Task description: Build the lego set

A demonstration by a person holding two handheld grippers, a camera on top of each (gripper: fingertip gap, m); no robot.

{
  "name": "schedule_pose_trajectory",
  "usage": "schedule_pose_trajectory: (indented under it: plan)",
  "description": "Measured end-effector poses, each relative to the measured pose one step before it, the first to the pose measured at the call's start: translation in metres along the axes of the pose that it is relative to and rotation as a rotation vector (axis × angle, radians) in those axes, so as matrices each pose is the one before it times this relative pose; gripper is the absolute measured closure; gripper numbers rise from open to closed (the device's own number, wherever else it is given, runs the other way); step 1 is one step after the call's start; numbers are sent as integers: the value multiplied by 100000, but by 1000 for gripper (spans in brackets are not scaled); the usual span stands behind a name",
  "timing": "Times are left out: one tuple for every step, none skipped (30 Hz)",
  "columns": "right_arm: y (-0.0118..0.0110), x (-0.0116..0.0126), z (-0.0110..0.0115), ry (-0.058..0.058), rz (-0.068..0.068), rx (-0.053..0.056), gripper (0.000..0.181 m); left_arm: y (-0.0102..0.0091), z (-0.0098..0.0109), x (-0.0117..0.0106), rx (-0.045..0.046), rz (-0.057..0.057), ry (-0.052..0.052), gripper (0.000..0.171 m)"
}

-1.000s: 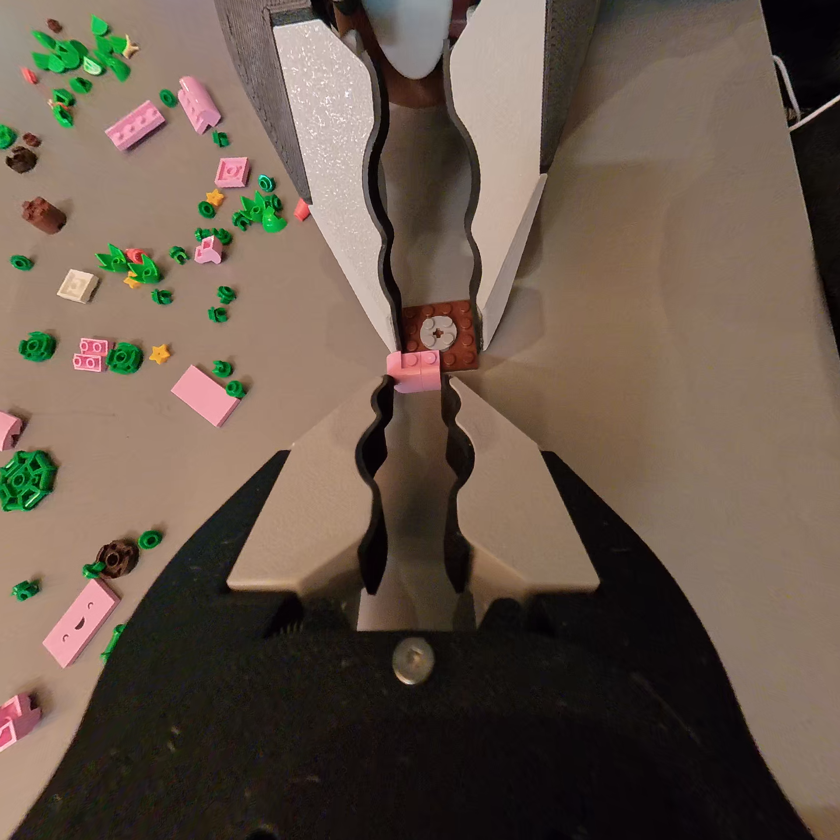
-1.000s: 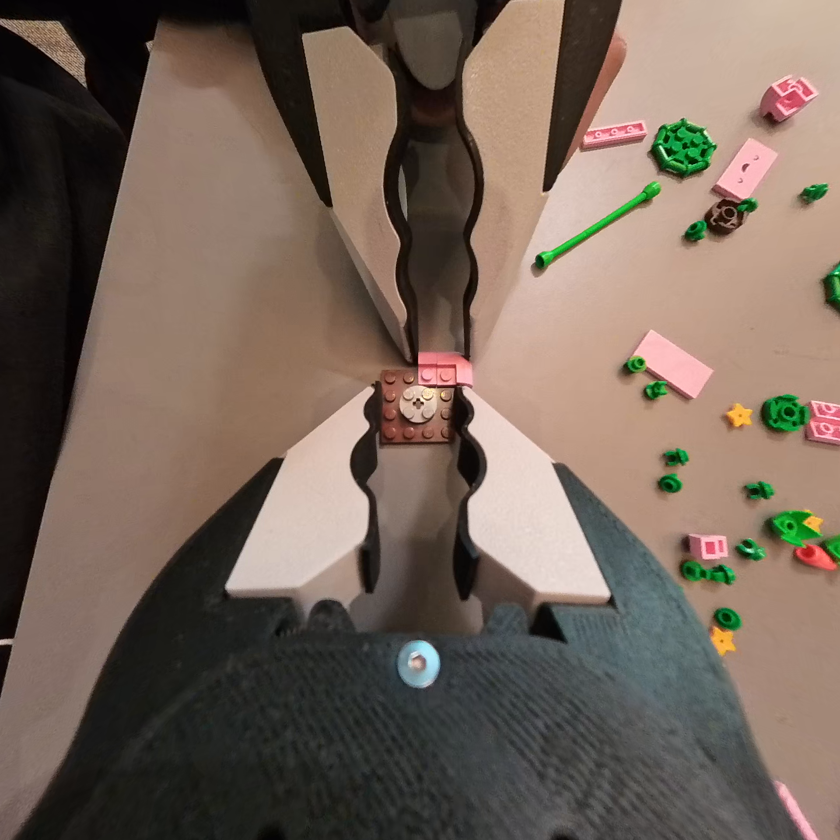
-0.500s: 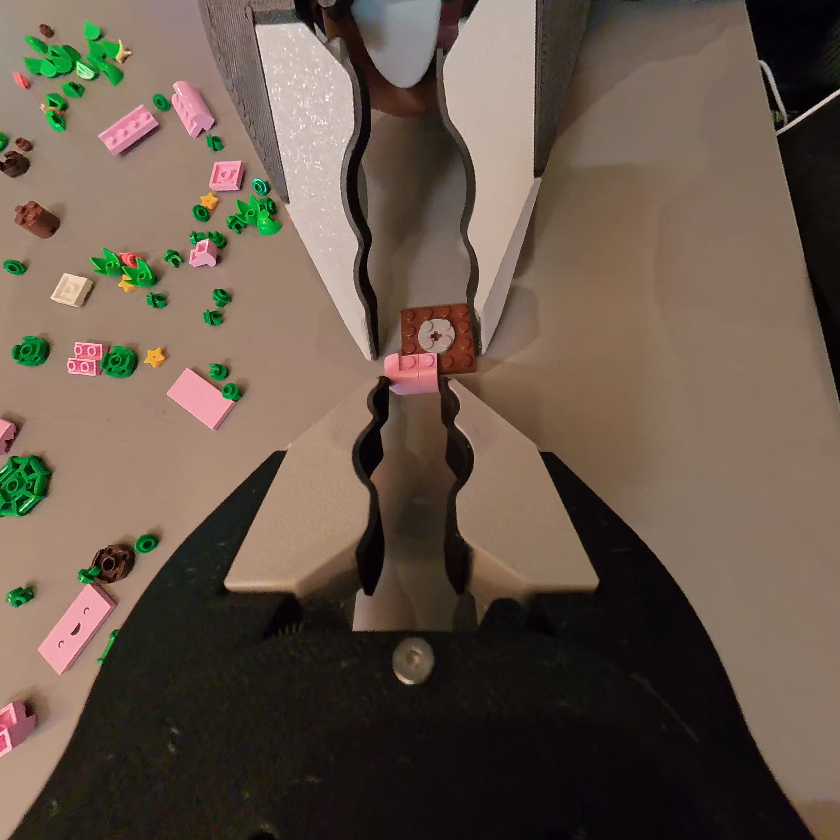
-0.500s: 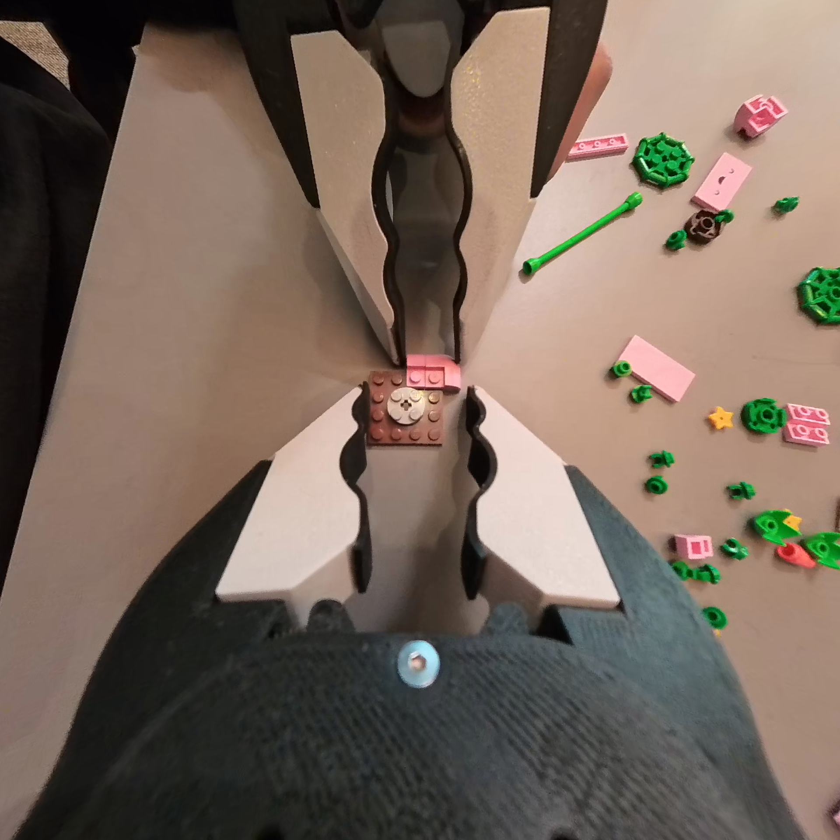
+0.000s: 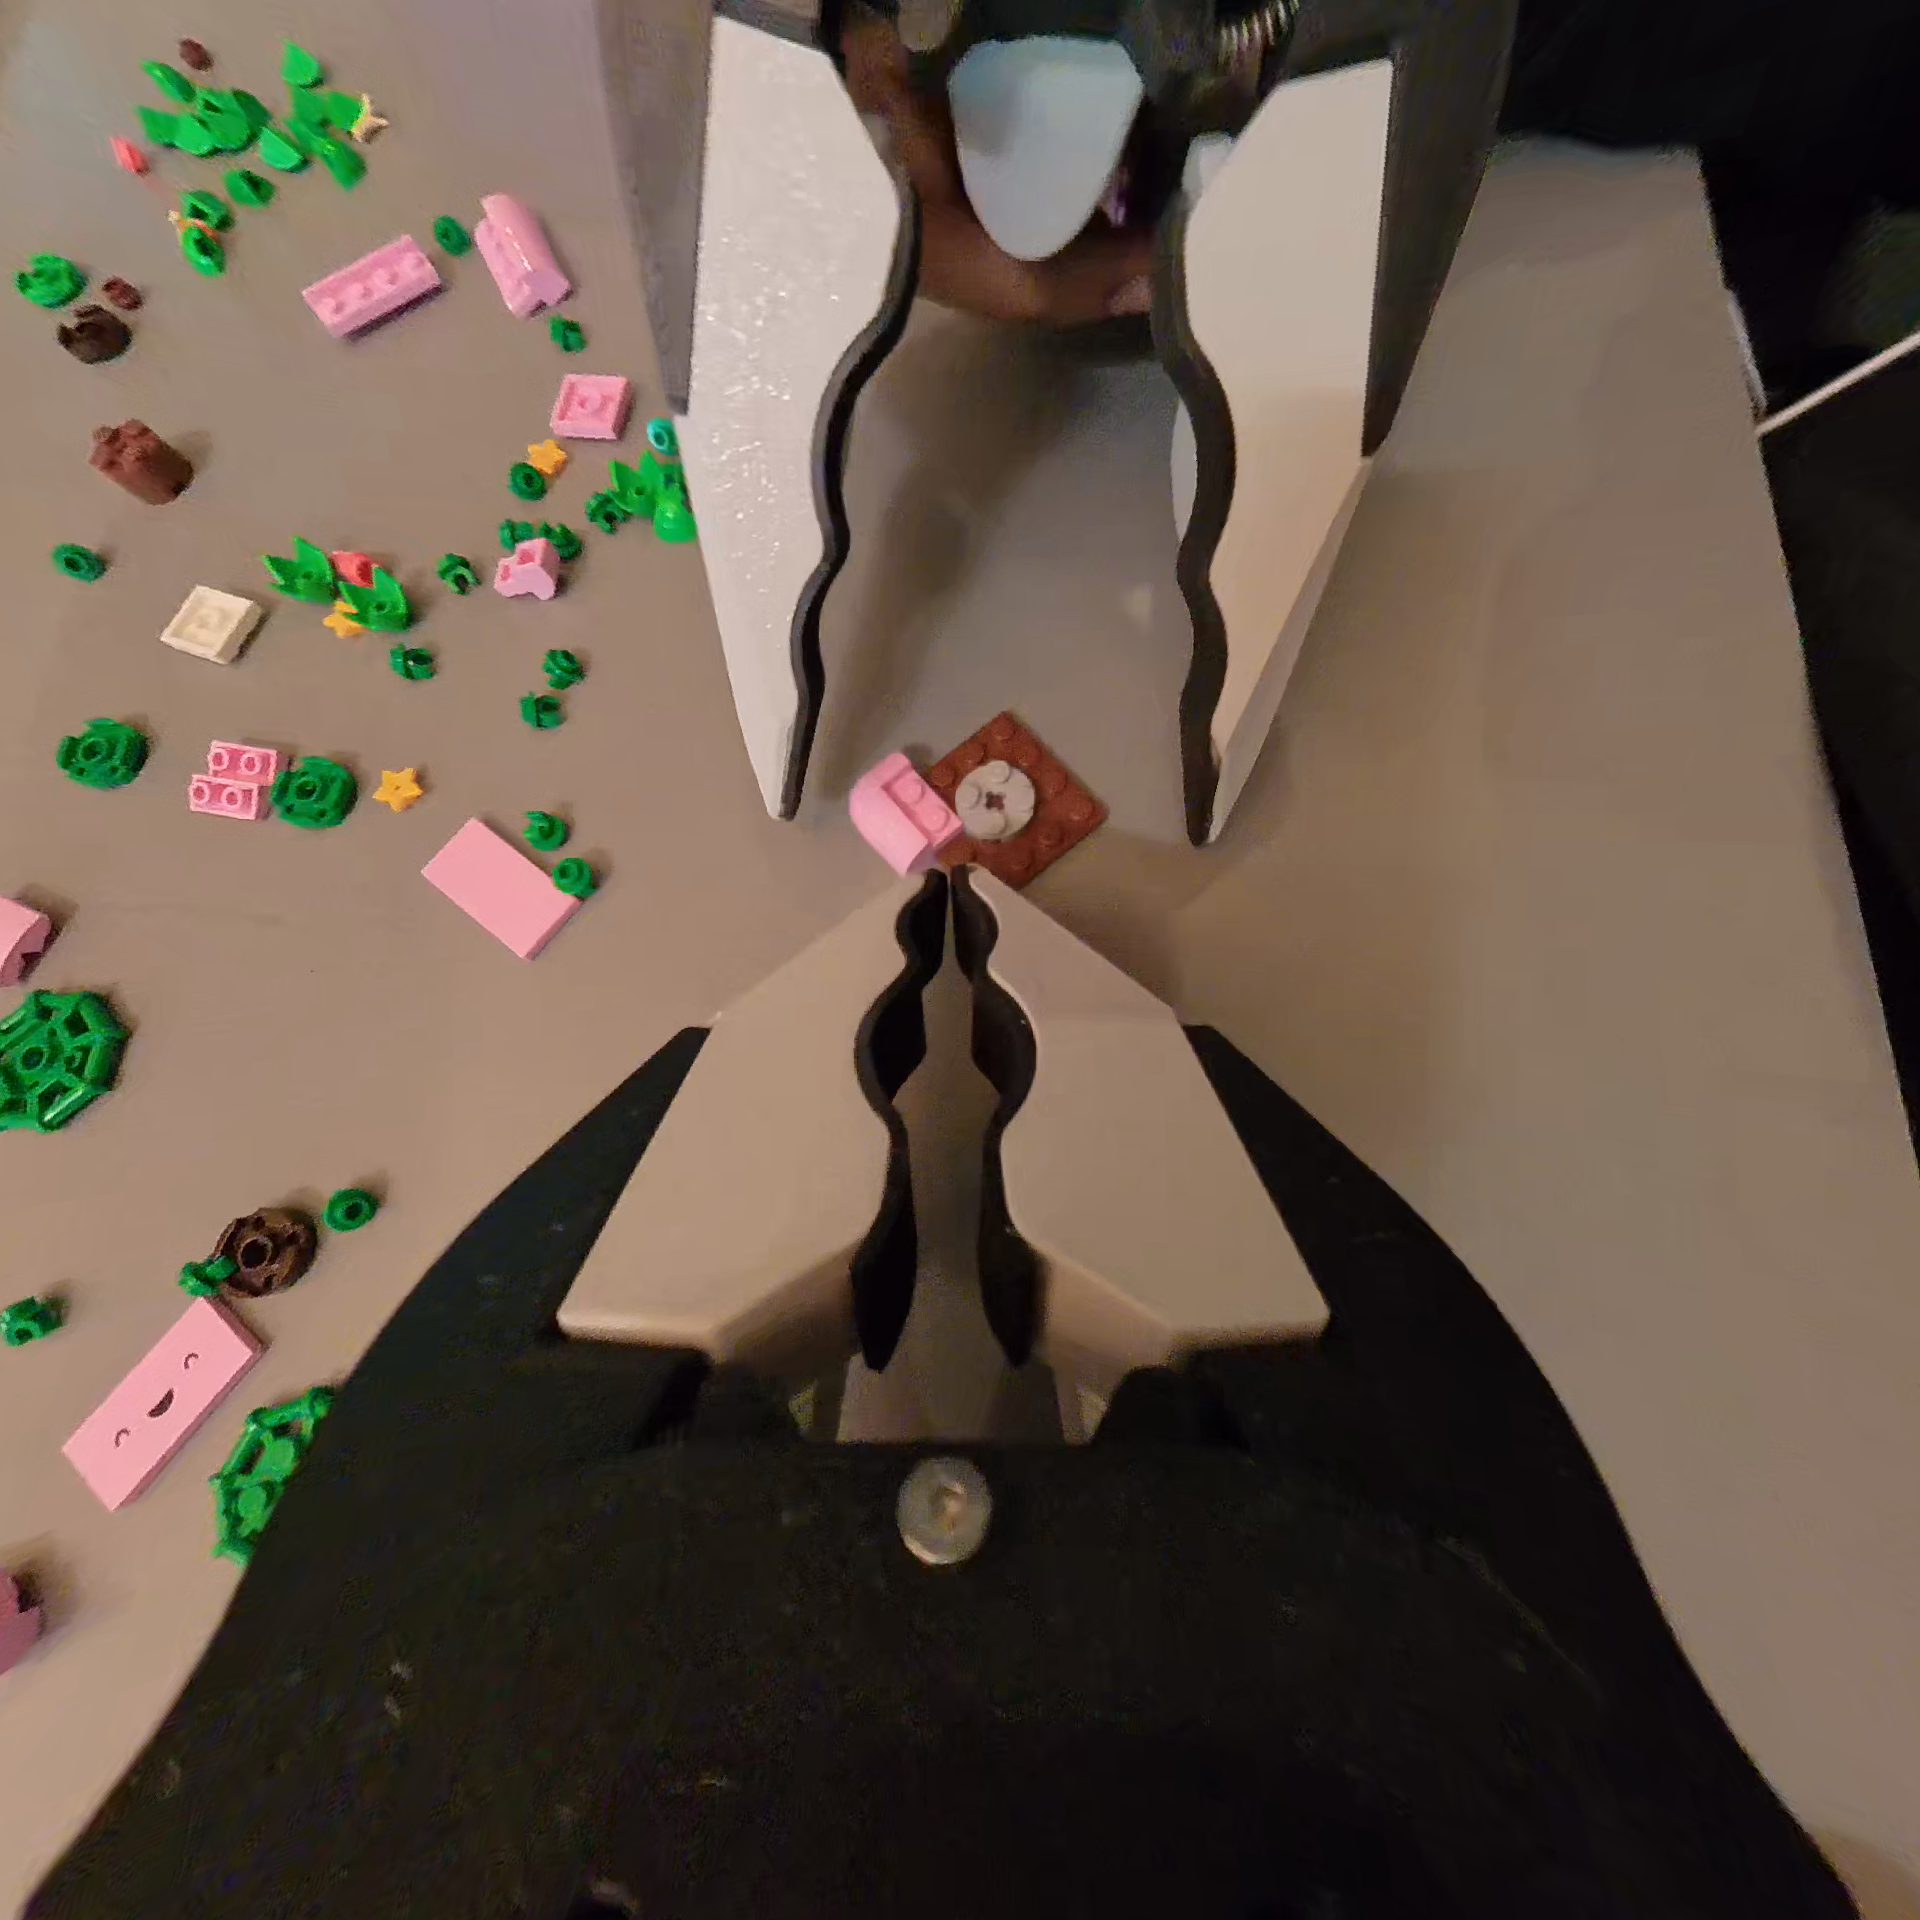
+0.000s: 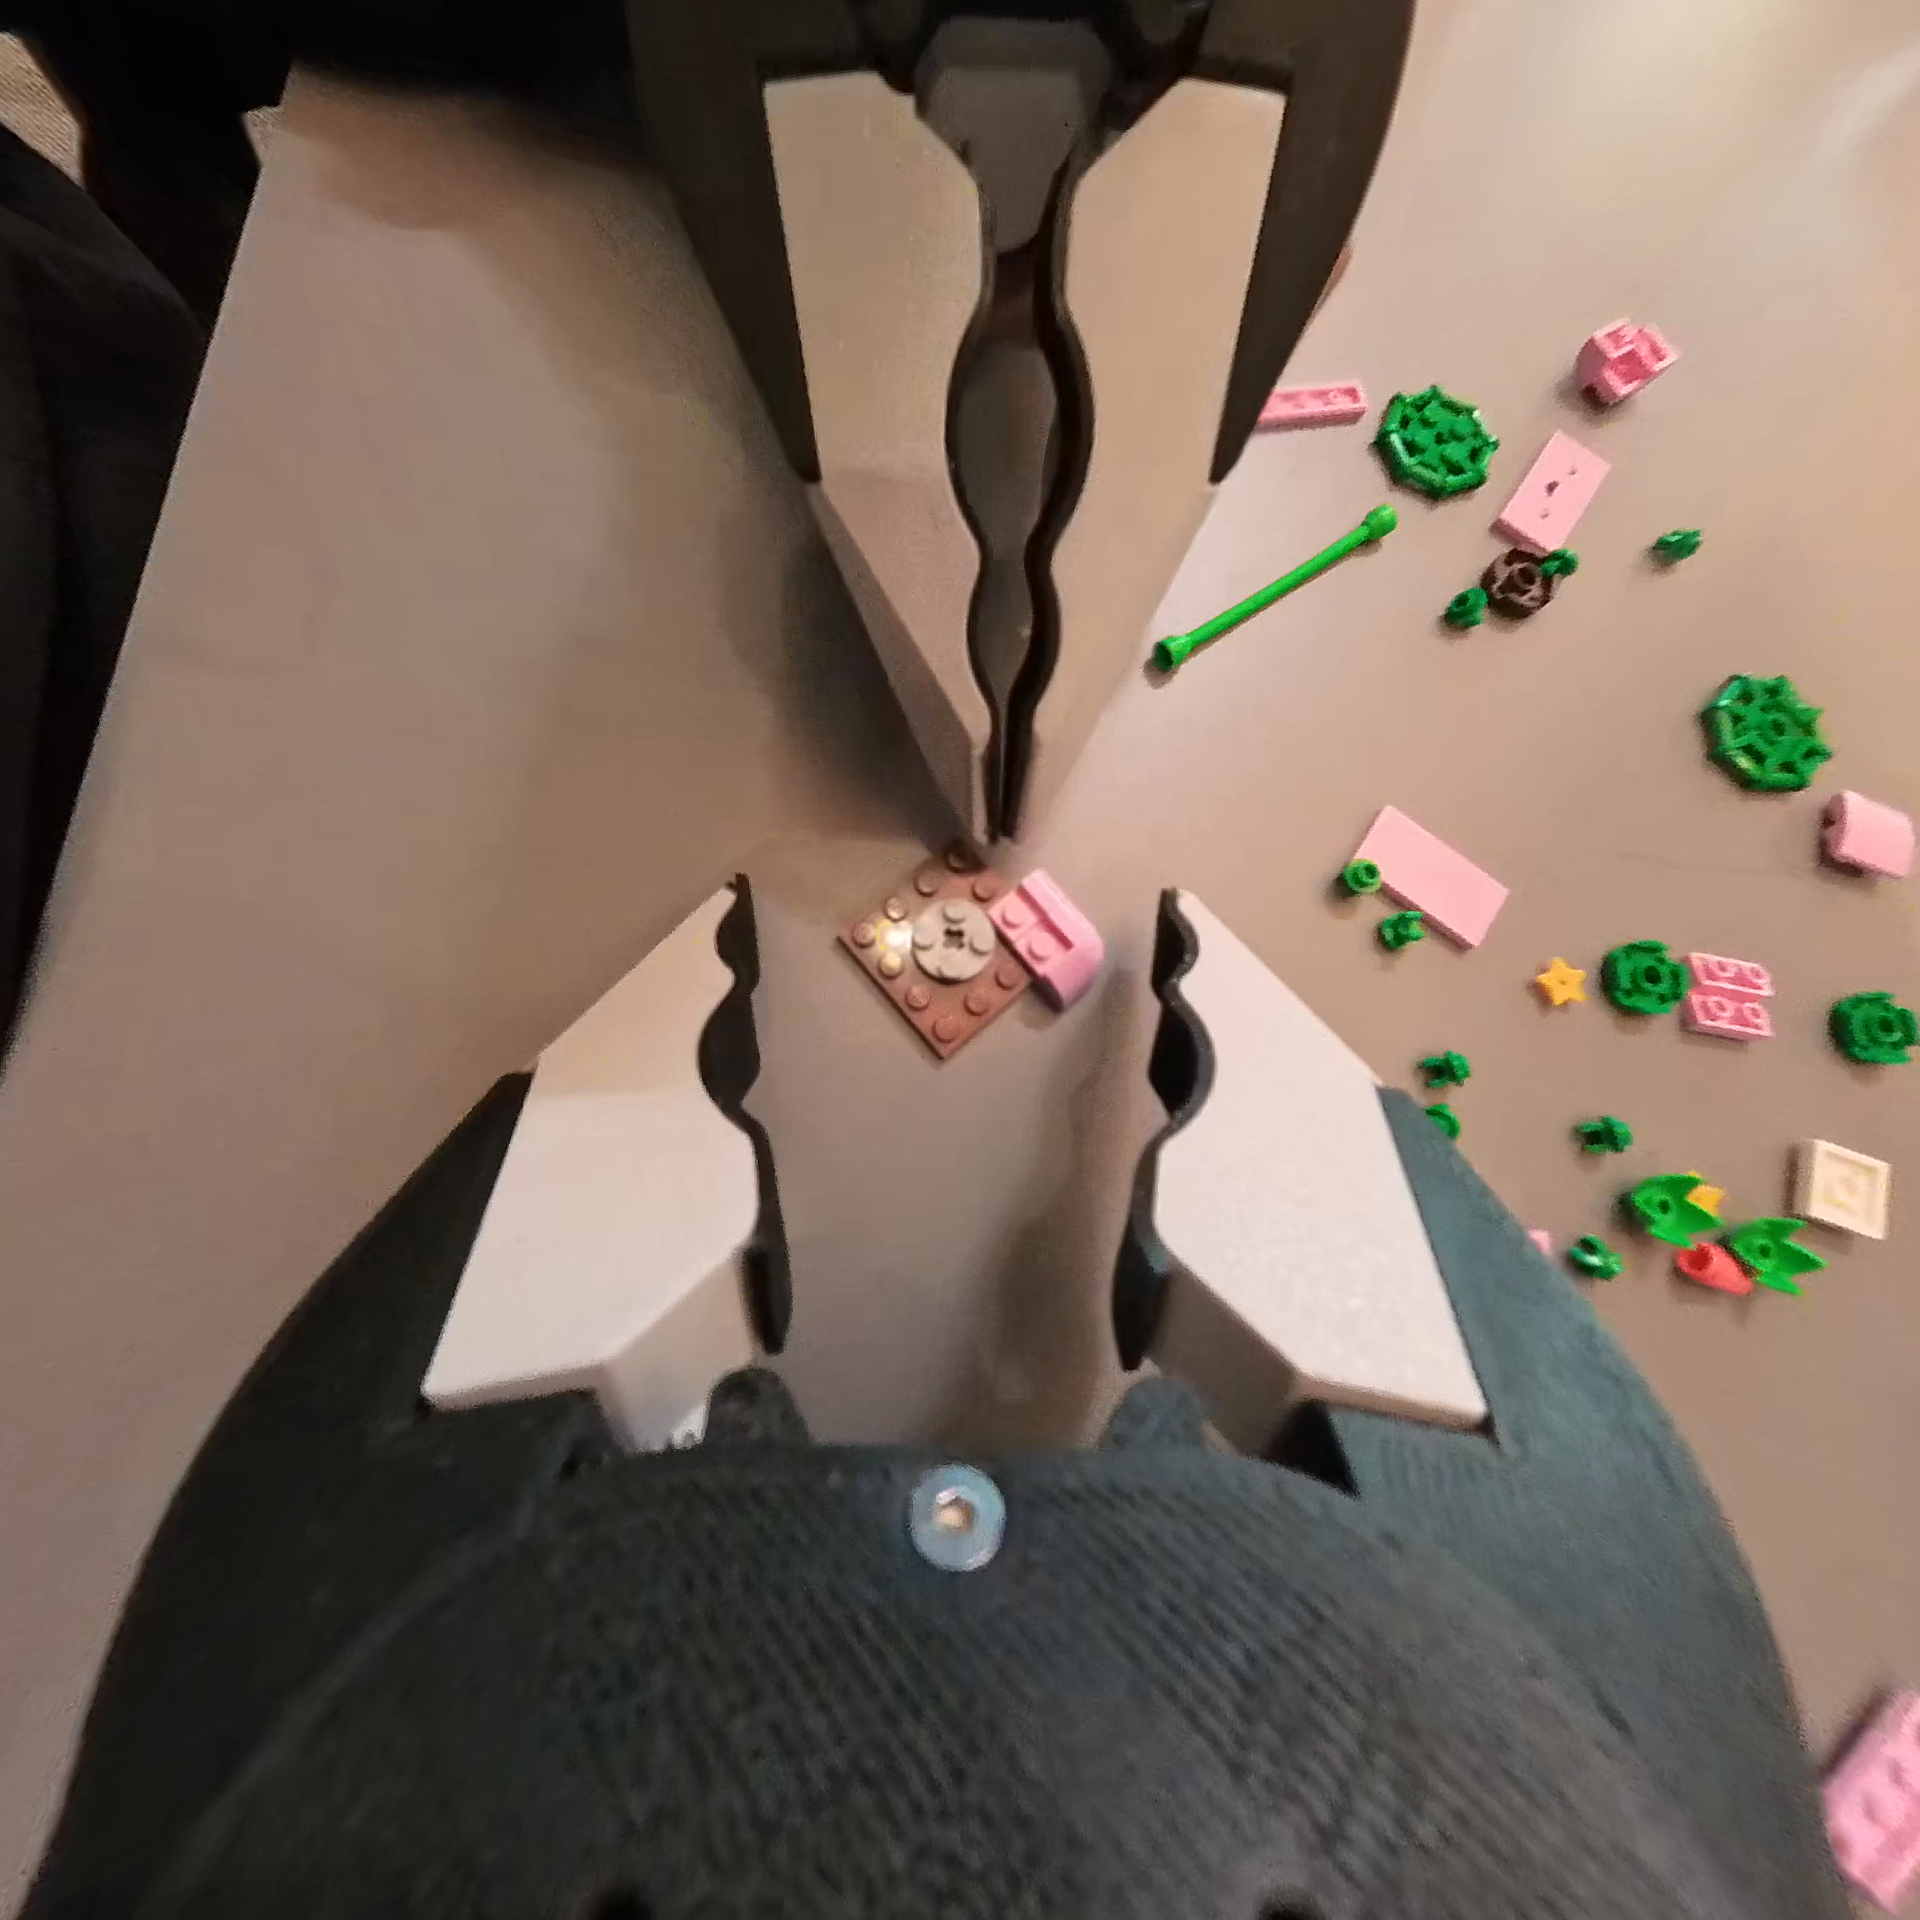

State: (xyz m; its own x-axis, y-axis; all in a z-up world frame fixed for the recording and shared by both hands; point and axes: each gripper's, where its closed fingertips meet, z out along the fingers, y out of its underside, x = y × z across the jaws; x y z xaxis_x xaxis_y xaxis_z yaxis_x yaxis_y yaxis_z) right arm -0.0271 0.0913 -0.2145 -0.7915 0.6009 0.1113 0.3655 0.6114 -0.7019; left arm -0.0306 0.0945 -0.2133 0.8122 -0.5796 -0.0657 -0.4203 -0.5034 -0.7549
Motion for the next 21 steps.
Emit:
schedule_pose_trajectory:
  plan:
    - [-3,75,-100,631,-789,94,105,-165,-196,-106,1677,-1953,688,171]
    - [86,8,-74,28,-427,-447,105,-83,-157,-45,1058,-2045,1174,171]
    - [109,95,-33,520,-161,-666,105,-26,-97,-34,564,-1775,1063,169]
    - [92,191,-50,1117,-136,-555,106,-4,-49,-10,202,-1149,771,167]
    - [96,154,-53,796,131,-468,107,22,-5,-15,-74,-475,228,166]
    - [94,93,-57,145,597,-381,107,36,37,4,-329,152,-66,164]
    - [68,169,-69,499,1073,-274,107,67,56,45,-562,532,-128,161]
    - [89,125,-74,124,925,-319,107,71,71,45,-625,702,-218,159]
    - [127,-29,-72,-751,718,-435,109,71,72,68,-646,836,-146,157]
    - [118,-26,-63,-737,915,-434,111,74,65,161,-639,1241,328,156]
    - [96,-51,-40,-900,846,-277,113,60,53,216,-563,1689,349,156]
    - [92,-172,-21,-1525,614,-246,115,81,78,227,-669,1937,284,158]
    - [117,-138,17,-1272,633,-378,119,94,91,220,-901,1832,259,161]
    - [108,-73,75,-843,658,-548,119,122,115,145,-1050,1375,35,162]
    - [74,-74,127,-696,545,-504,120,121,102,65,-1016,782,-107,164]
    - [-31,-128,142,-997,534,161,120,87,82,56,-815,481,111,165]
    - [-78,-157,119,-1100,470,324,121,41,36,51,-355,397,106,166]
    - [-108,-157,122,-960,443,515,122,-16,-12,38,139,274,122,167]
    - [-105,-125,122,-829,575,476,124,-8,-10,8,70,-88,128,168]
    - [-95,-43,77,-278,465,408,127,14,9,-10,-55,-221,217,168]
    - [-39,36,22,307,167,11,129,4,0,-34,-1,-282,-29,165]
